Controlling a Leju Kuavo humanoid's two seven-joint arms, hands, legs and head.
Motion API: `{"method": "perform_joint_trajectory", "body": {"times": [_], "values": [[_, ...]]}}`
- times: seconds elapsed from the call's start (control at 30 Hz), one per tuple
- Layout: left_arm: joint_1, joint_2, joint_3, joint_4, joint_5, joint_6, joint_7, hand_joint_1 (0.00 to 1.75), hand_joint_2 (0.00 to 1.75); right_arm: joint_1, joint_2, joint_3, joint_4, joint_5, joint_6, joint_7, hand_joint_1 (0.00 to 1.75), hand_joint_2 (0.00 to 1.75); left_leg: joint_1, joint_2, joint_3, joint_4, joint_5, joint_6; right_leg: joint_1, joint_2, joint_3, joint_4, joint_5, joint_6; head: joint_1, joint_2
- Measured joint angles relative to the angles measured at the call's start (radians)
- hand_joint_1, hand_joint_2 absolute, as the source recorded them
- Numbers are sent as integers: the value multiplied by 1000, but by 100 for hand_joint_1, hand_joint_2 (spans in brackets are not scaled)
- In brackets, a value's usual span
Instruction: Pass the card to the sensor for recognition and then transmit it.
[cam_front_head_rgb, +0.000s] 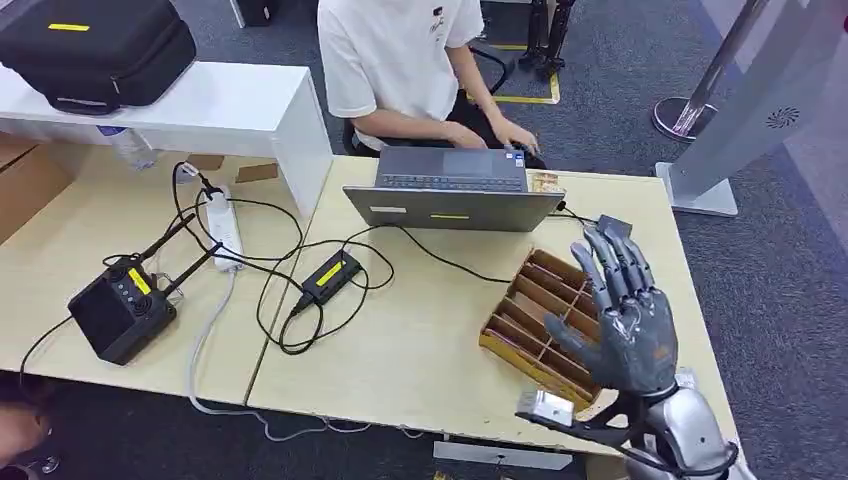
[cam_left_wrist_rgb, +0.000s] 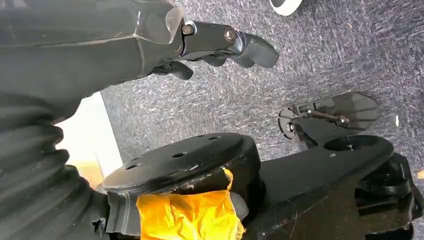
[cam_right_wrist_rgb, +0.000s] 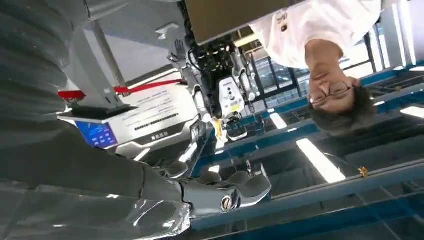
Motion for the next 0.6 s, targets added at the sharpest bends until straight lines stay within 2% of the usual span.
{"method": "perform_joint_trajectory", "body": {"times": [0.27,0.43,0.6], "values": [[1,-5,21,0,19,5,0,0,175,157,15,-4,-49,11,-5,-63,0,175,0,0,0,0,0,0,0,0,0,0,0,0,0,0],[1,-5,33,0,28,7,2,0,175,243,57,-4,-58,15,-6,-95,0,175,0,0,0,-1,0,0,0,0,0,0,-1,-1,0,0],[1,-6,39,0,29,10,3,0,175,292,92,-2,-42,11,-6,-98,0,175,0,0,0,-1,0,0,0,0,0,0,-1,-1,0,0]]}}
